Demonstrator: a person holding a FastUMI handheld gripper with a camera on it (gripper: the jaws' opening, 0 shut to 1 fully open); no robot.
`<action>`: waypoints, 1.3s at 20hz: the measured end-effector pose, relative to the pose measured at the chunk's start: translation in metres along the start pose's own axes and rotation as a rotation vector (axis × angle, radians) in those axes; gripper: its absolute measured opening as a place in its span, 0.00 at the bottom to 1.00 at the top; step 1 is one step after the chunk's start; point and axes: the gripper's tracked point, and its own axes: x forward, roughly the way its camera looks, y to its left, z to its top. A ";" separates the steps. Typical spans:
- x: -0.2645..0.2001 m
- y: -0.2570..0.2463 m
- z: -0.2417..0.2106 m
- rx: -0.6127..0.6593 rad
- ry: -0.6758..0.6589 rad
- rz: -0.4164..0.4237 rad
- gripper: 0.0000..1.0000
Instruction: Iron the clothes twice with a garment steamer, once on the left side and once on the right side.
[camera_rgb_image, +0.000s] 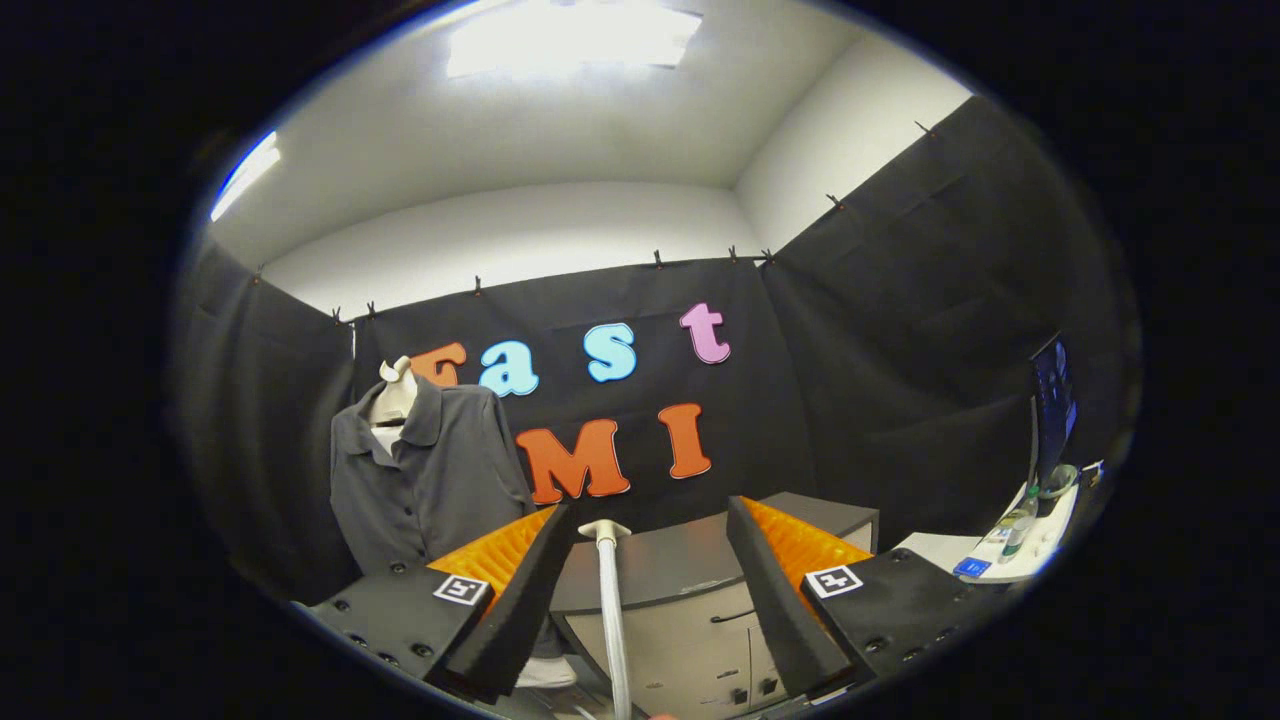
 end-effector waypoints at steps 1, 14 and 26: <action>0.002 -0.004 -0.001 0.004 0.011 -0.008 0.98; 0.110 0.069 -0.017 -0.169 0.134 0.123 0.98; 0.298 0.136 -0.113 -0.184 0.459 0.309 0.97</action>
